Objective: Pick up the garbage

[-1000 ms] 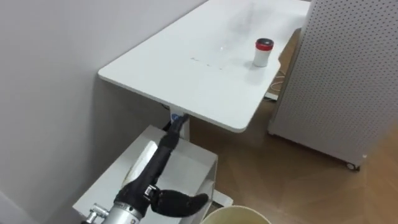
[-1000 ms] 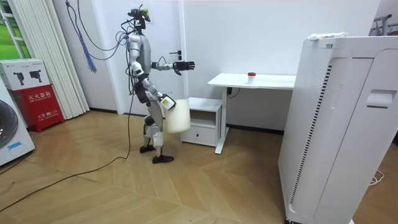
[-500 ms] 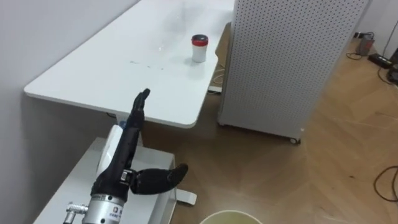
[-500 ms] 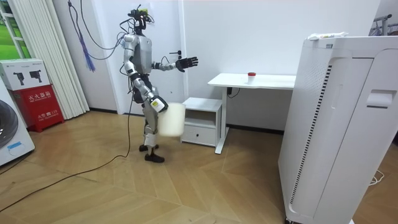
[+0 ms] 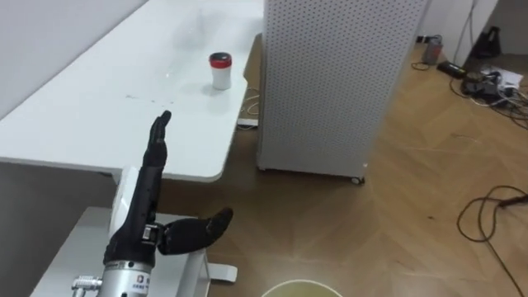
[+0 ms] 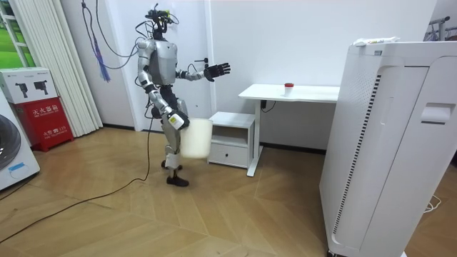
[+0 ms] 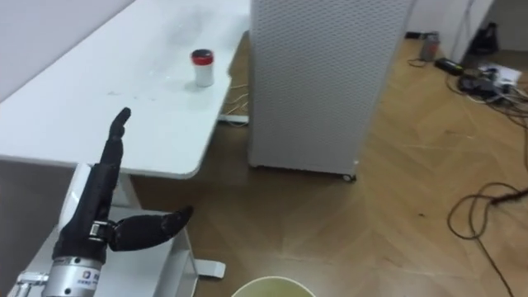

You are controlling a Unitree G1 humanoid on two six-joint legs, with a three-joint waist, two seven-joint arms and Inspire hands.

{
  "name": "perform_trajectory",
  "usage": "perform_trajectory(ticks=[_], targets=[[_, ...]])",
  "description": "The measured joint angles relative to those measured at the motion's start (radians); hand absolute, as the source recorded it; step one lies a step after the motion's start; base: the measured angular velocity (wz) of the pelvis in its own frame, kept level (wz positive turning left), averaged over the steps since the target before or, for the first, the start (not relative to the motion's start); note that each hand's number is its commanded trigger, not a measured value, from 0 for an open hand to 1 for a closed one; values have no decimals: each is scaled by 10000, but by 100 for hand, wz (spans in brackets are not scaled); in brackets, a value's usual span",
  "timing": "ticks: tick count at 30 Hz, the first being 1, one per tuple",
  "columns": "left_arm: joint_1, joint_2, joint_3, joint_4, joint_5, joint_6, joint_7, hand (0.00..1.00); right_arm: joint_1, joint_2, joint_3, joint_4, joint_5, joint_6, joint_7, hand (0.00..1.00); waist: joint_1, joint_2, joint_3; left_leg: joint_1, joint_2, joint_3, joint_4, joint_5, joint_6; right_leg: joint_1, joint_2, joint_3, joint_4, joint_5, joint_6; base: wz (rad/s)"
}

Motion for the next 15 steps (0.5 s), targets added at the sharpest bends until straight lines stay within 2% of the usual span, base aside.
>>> perform_trajectory(ticks=[2, 3, 7, 10, 12, 13, 14, 15], targets=[[-51, -16, 4, 17, -3, -158, 51, 0, 3, -44, -8, 0, -107, 5, -4, 100, -1, 55, 17, -301, 107, -333, -703, 138, -99, -63, 56, 34, 114, -14, 33, -17], [-22, -11, 3, 23, -8, -188, 124, 0, 22, -42, -7, -17, -216, 9, 1, 100, -27, 61, -6, -258, 86, -316, -717, 122, -72, -66, 60, 27, 129, -54, 92, -7], [17, 46, 35, 24, -42, -196, 230, 0, 33, -48, -31, -192, -411, 38, 41, 100, -7, 33, -9, -236, 84, -146, -838, 92, 26, -166, 132, -125, 171, -70, 119, -7], [27, 56, 69, 25, -55, -249, 344, 0, 33, -39, -20, -442, -587, 98, 33, 100, 58, -3, 8, -233, 81, -70, -498, -2, -84, -350, 175, -132, 499, -317, -5, -7], [86, 99, 76, 45, -223, -249, 377, 0, 65, -26, 39, -508, -600, 118, 36, 100, 67, -147, 33, -670, 115, 92, 1022, -82, -166, -373, 119, -83, 1000, -848, -106, -9], [87, 95, 77, 61, -219, -250, 389, 0, 78, -32, 40, -506, -599, 117, 39, 100, 109, -157, 40, -862, 152, 77, 1617, -82, -167, -328, 134, -21, 1086, -943, -135, -26], [84, 84, 77, 124, -220, -282, 396, 0, 81, -60, 39, -491, -565, 117, 38, 100, 237, -74, 78, -1253, 322, 31, 2865, -50, -204, -208, 220, 196, 1255, -1055, -259, -42], [100, 73, 78, 341, -232, -398, 402, 0, 100, -63, 39, -435, -507, 125, 0, 100, 340, 59, 98, -1646, 448, -219, 4076, 137, -231, -32, 437, 407, 1413, -1157, -429, -44]])
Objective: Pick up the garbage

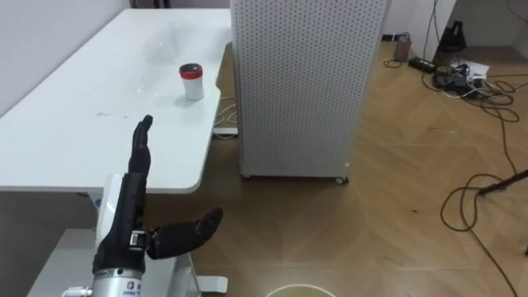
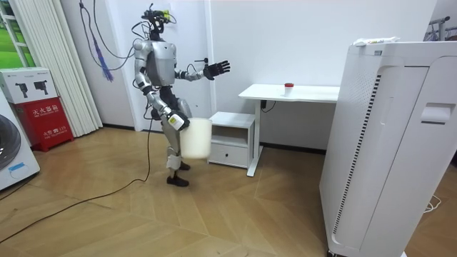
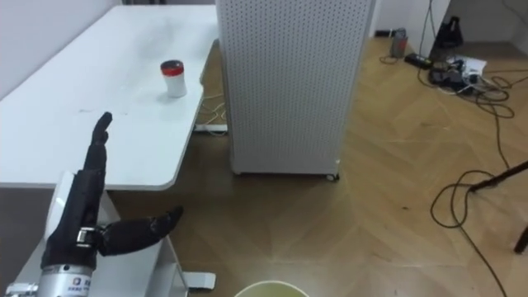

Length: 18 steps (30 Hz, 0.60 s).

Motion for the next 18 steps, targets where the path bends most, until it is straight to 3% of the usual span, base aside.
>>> perform_trajectory(ticks=[2, 4, 7, 9, 10, 11, 12, 13, 14, 16, 17, 18], targets=[[90, -12, -7, 142, -69, -12, 9, 0, 25, -3, -4, -54, 1, 78, -65, 100, 10, 51, -3, -736, -46, -398, 1191, 307, -41, 141, 181, 253, 280, -231, -152, -28], [88, -26, -15, 166, -231, -99, 2, 0, -11, 20, -7, -49, 15, 84, -217, 100, 5, -3, 33, -1485, -352, -347, 1128, 131, 202, 132, 181, 439, 455, -403, -220, -31], [85, -31, 18, 455, -321, -303, 24, 0, 41, 76, 0, -29, 65, 111, -404, 100, 95, -115, 79, -2360, -905, -489, -1082, 271, 133, 417, 96, 531, 389, -561, -280, -29], [83, -82, 20, 554, -391, -303, 2, 0, 46, 90, 4, -17, 114, 221, -491, 100, -4, -202, 31, -2852, -1089, -380, -3141, 1144, 268, 552, 120, 520, 392, -933, -315, 0], [82, -81, 41, 553, -396, -303, -20, 0, 60, 113, 9, 1, 109, 255, -522, 100, -2, -226, -5, -2918, -1095, -331, -3435, 1465, 322, 658, 118, 548, 382, -1016, -309, 0], [81, -93, 115, 547, -395, -302, -43, 0, 118, 152, 18, 25, 81, 306, -524, 100, -3, -322, -50, -2926, -1115, -302, -3805, 2113, 375, 840, 98, 601, 324, -1187, -285, 8], [83, -99, 187, 528, -392, -300, -58, 0, 205, 154, -3, 18, 67, 341, -522, 100, -17, -422, -132, -2836, -1171, -208, -3877, 2540, 659, 960, 24, 585, 250, -1335, -244, 11], [82, -95, 207, 507, -389, -296, -56, 0, 217, 127, -7, 16, 62, 382, -524, 100, -37, -460, -147, -2793, -1210, -192, -3843, 2685, 816, 1017, -20, 547, 227, -1400, -200, 9], [80, -57, 210, 500, -388, -265, -63, 0, 243, 98, -4, 17, 61, 486, -523, 100, -17, -536, -155, -2739, -1261, -32, -3531, 2632, 931, 1153, -188, 355, 31, -1438, -118, -7], [65, -51, 240, 394, -391, -257, -99, 0, 220, 68, -3, -4, 65, 489, -525, 100, 170, -544, -144, -2766, -1276, 88, -2909, 2179, 1039, 1523, -424, -45, -290, -1366, 96, -23], [-18, -27, 266, 353, -508, -259, -206, 0, 183, 74, 51, -41, 96, 489, -520, 100, 353, -535, -70, -3159, -1270, 334, -1843, 1816, 1161, 2015, -444, 238, -508, -1355, 133, -35], [-10, -62, 262, 343, -632, -264, -248, 0, 199, 35, 200, -58, 164, 495, -516, 100, 478, -489, -127, -3215, -1271, 601, -1808, 1666, 1132, 2320, -498, 326, -590, -1474, 339, -25]])
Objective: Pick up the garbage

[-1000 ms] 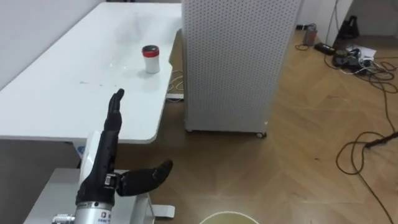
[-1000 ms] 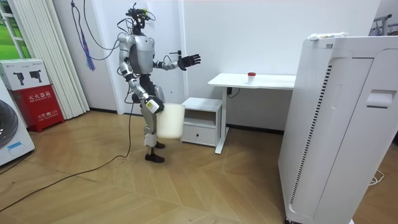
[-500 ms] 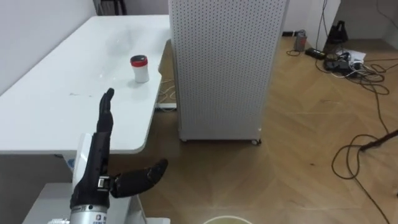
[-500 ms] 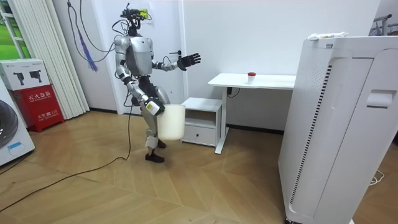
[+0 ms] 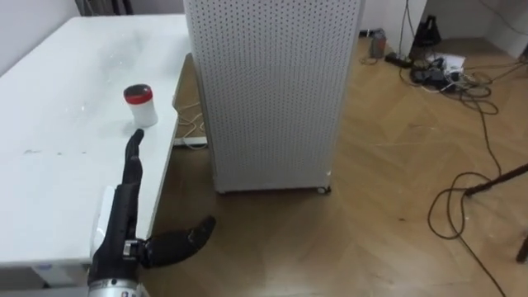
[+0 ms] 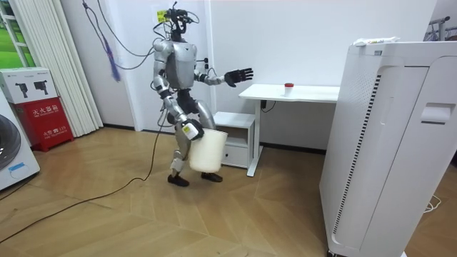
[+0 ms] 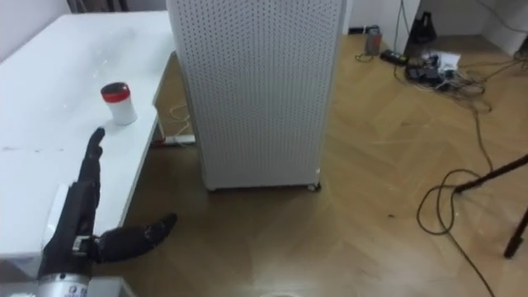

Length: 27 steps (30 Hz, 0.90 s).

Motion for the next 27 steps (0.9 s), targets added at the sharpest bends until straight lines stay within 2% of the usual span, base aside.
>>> perform_trajectory(ticks=[1, 2, 3, 4, 5, 6, 7, 8, 9, 10, 12, 13, 14, 15, 16, 17, 18, 19, 20, 21, 22, 24, 25, 26, 27], targets=[[-26, -54, -12, -4, -10, 0, -1, 0, -1, -50, 32, -24, 9, 0, 13, 100, -20, 88, -44, 51, -12, 4, -360, 46, 24, 86, 1, -137, 104, -85, 144, 0], [-146, -11, -31, 6, -18, 4, -22, 0, -46, 26, 42, 31, 23, 25, -10, 100, 3, 20, -6, 162, -116, 84, -367, -217, 186, 70, -233, -546, 788, -397, 567, 22], [-215, -3, -31, 6, -31, 6, -31, 0, -57, 55, 102, -11, 8, 27, -11, 100, 12, -61, 18, 346, -338, 151, -254, -550, 303, -274, -579, -1099, 2041, -435, 727, 24], [-232, -6, -29, -4, -40, 6, -30, 0, -71, 53, 101, -41, 7, 24, -26, 100, 23, -95, 9, 415, -453, 216, -213, -697, 378, -539, -793, -1342, 2761, -361, 854, 31], [-269, 1, -66, -16, -79, 6, -26, 0, -124, 23, 86, -124, -16, 21, -105, 100, 12, -86, 6, 550, -654, 281, -27, -1007, 508, -1023, -1165, -1659, 4124, 4, 1224, 41], [-281, 2, -142, -15, -53, 7, -22, 0, -136, 36, 88, -187, -15, -3, -186, 100, -5, -85, 7, 779, -831, 260, 63, -1287, 614, -1393, -1441, -1862, 5265, 716, 1321, 46], [-289, 0, -203, 1, -12, 13, -3, 0, -143, 60, 98, -187, -14, -7, -241, 100, -10, -72, 26, 982, -883, 230, 36, -1404, 649, -1603, -1530, -1954, 5721, 1195, 1370, 39], [-305, -10, -342, 43, -5, 19, 50, 0, -179, 64, 114, -186, 4, -11, -302, 100, 61, 26, 65, 1312, -933, 29, -86, -1606, 660, -1997, -1650, -1989, 6577, 1947, 1403, 30], [-321, -41, -352, 43, -21, 20, 114, 0, -294, 59, 117, -197, 46, -35, -325, 100, 51, 155, 139, 1619, -960, -194, -283, -1700, 657, -2501, -1744, -2058, 7181, 1779, 1268, 29], [-330, -54, -385, 42, -22, 20, 192, 0, -308, 53, 118, -214, 80, -67, -331, 100, 29, 232, 147, 1765, -961, -342, -413, -1709, 646, -2798, -1770, -2083, 7346, 1628, 1187, 43], [-435, -42, -424, 32, 30, 11, 250, 0, -263, 56, 193, -223, 108, -138, -324, 100, -78, 411, 139, 2293, -930, -1001, -899, -1719, 583, -3921, -1824, -2010, 6830, 989, 1096, 66], [-457, -44, -423, 30, 19, 8, 252, 0, -244, 57, 214, -221, 108, -142, -323, 100, -131, 417, 139, 2419, -920, -1188, -1019, -1723, 551, -4117, -1816, -1955, 6359, 874, 1095, 78], [-482, -44, -432, 39, 29, 2, 292, 0, -222, 59, 233, -166, 101, -210, -325, 100, -296, 417, 144, 2676, -886, -1510, -1207, -1742, 458, -4253, -1805, -1776, 5006, 804, 1094, 84], [-481, -29, -468, 38, 27, 1, 346, 0, -215, 64, 235, -22, 102, -331, -327, 100, -446, 411, 138, 2865, -855, -1871, -1267, -1799, 351, -4193, -1813, -1716, 3208, 869, 1132, 86], [-484, -30, -469, 38, 26, 1, 375, 0, -219, 83, 235, 65, 101, -394, -328, 100, -509, 381, 123, 2938, -847, -2020, -1266, -1834, 290, -4125, -1822, -1645, 2249, 1054, 1153, 93], [-458, -87, -474, 80, 25, 13, 467, 0, -179, 105, 229, 166, 91, -412, -357, 100, -581, 414, 84, 3039, -713, -2228, -1239, -1953, 105, -3991, -1767, -1549, 1500, 1776, 1159, 74], [-458, -85, -488, 50, 41, 15, 491, 0, -150, 127, 248, 223, 82, -405, -372, 100, -573, 424, 44, 3117, -504, -2230, -1286, -1927, 16, -3640, -1545, -1706, 1078, 1799, 1045, 59], [-458, -55, -486, 27, 45, 15, 538, 0, -153, 129, 295, 239, 78, -406, -371, 100, -517, 430, 40, 3190, -375, -2191, -1371, -1905, -46, -3458, -1433, -1809, 887, 1847, 969, 28], [-453, 20, -465, 21, 45, 17, 662, 0, -166, 116, 419, 260, 77, -406, -352, 100, -461, 414, 48, 3372, -110, -2139, -1544, -1855, -200, -3014, -1199, -1820, 407, 1971, 844, 25], [-438, 65, -417, -12, 52, 23, 716, 0, -160, 86, 490, 260, 74, -407, -245, 100, -475, 364, 41, 3440, 76, -1976, -1538, -1821, -405, -2577, -997, -1609, -107, 2031, 812, 25], [-405, 65, -376, -100, 65, 32, 718, 0, -165, 77, 486, 259, 76, -408, -196, 100, -462, 317, 30, 3476, 104, -1907, -1560, -1809, -472, -2461, -931, -1416, -247, 2037, 811, 32], [-436, 43, -322, -751, 393, 31, 724, 0, -238, 85, 397, 258, 103, -413, -82, 100, -476, 178, 96, 3298, 240, -1888, -2139, -1741, -669, -2285, -766, -400, -552, 2036, 826, 44], [-468, 20, -320, -888, 591, 27, 738, 0, -230, 79, 341, 260, 104, -411, -83, 100, -468, 158, 109, 3243, 254, -1892, -2471, -1614, -663, -2291, -757, -284, -563, 2028, 842, 46], [-440, 12, -320, -1051, 990, 13, 872, 0, -174, 19, 219, 269, 102, -401, -100, 100, -391, 97, 81, 3387, 263, -1592, -2672, -1341, -448, -2316, -771, -262, -599, 2066, 957, 8], [-433, 34, -305, -1059, 1153, 10, 1038, 0, -171, 15, 230, 269, 94, -401, -84, 100, -119, 84, 79, 3590, 273, -1443, -2747, -1308, -437, -2179, -726, -473, -838, 2111, 1037, -15]])
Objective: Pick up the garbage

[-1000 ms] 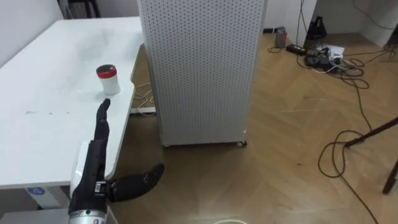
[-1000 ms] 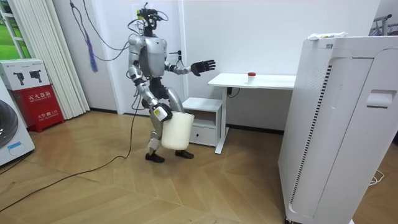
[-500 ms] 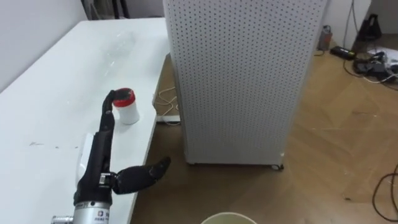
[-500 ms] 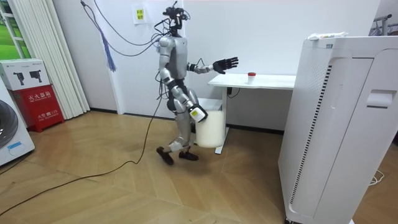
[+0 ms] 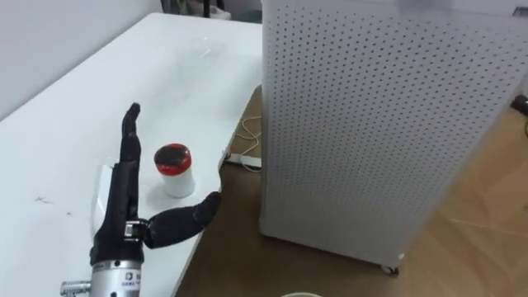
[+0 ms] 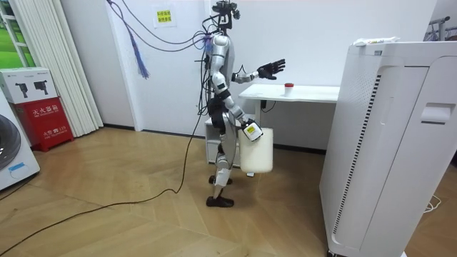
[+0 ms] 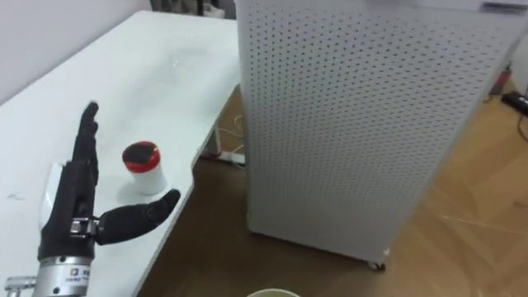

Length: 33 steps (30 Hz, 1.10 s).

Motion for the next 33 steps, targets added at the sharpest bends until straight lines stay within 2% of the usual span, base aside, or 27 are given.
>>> perform_trajectory(ticks=[1, 2, 3, 8, 11, 13, 14, 15, 16, 17, 18, 20, 21, 23, 26, 29, 33], targets=[[16, 24, 26, 4, 41, 2, 78, 0, -9, 4, 23, -1, -3, -1, 25, 100, 122, -6, -3, 125, -27, -15, -46, -1, 0, 147, -3, -122, -154, 2, -2, -41], [43, 81, 49, 2, 71, 1, 227, 0, -44, -8, 55, -8, -8, -2, 150, 100, 253, 4, -10, 357, -59, -111, -147, -1, 0, 502, -49, -504, -514, 111, -14, -35], [40, 127, 69, -1, 63, 1, 290, 0, -38, -7, 59, -83, -10, -2, 235, 100, 309, 31, -26, 540, -66, -200, -289, -1, 0, 834, -58, -635, -857, 230, 31, -25], [208, 127, 176, -1, 59, 8, 292, 0, -32, 51, 58, -278, -191, -2, 453, 100, 318, 23, -36, 1091, -53, -217, -730, 0, 1, 1360, -42, -817, -1294, 250, 42, -1], [314, 120, 206, -1, 58, 11, 292, 0, -56, 63, 57, -279, -235, -7, 441, 100, 329, -20, -70, 1223, -34, -218, -741, 0, 0, 1519, -39, -1152, -1394, 250, 41, -1], [417, 105, 238, 1, 57, 15, 293, 0, -55, 59, 58, -279, -292, -8, 458, 100, 324, -58, -90, 1225, -38, -201, -701, 0, 0, 1609, -44, -1103, -1464, 252, 39, -2], [504, 98, 236, 4, 53, 34, 290, 0, -40, 68, 71, -273, -318, -7, 463, 100, 317, -100, -71, 1132, -54, -103, -453, -8, -11, 1689, -148, -919, -1485, 267, 14, 14], [535, 101, 227, 20, 31, 77, 276, 0, -29, 117, 111, -259, -309, -5, 433, 100, 282, -398, 89, 525, -252, 96, 483, -232, -121, 1879, -421, -206, -1659, 285, -6, 25], [529, 56, 193, 26, 23, 86, 275, 0, -23, 166, 113, -249, -260, -5, 388, 100, 247, -424, 41, 164, -342, 97, 522, -241, -206, 1893, -499, 291, -1754, 284, -5, 61], [391, -54, 5, 35, -52, 88, 276, 0, -40, 42, -15, -243, -118, -5, 318, 100, 99, -337, 3, -555, -272, 28, -308, 322, -219, 1738, -491, 490, -1717, 226, 88, 47], [404, -52, -140, 113, -98, 94, 301, 0, -49, 134, -67, -128, -113, 45, 215, 100, 236, -479, 0, -621, -240, 674, -274, 755, 228, 1523, -594, 344, -1548, 66, 338, 38], [450, 32, -160, 494, -212, 116, 346, 0, -17, 226, -15, -180, -218, 61, 216, 100, 412, -472, 6, -424, -221, 864, -335, 754, 232, 1597, -605, -330, -1591, 96, 348, -20], [452, 65, -98, 722, -373, 178, 346, 0, -24, 220, -12, -334, -249, 72, 229, 100, 500, -420, 35, -320, -231, 824, -334, 753, 231, 1607, -559, -576, -1606, 134, 335, -39], [459, 51, 37, 773, -569, 204, 327, 0, -22, 218, -13, -725, -278, 84, 192, 100, 480, -364, 60, -320, -267, 608, -368, 744, 220, 1579, -569, -784, -1660, 206, 344, -39], [458, -80, 18, 809, -731, 204, 213, 0, -21, 230, 16, -925, -277, 101, 233, 100, 310, -252, 2, -295, -339, 597, -577, 751, 192, 1582, -527, -754, -1764, 208, 344, -16], [467, -137, -13, 921, -738, 206, 174, 0, -6, 240, 50, -923, -304, 277, 409, 100, 126, -184, -17, -208, -309, 584, -609, 739, 165, 1561, -486, -764, -1724, 209, 340, -6], [532, -136, -113, 930, -737, 257, 174, 0, -10, 235, -21, -921, -323, 441, 409, 100, 73, -185, -22, -118, -291, 588, -651, 747, 148, 1554, -457, -766, -1632, 234, 302, -6]])
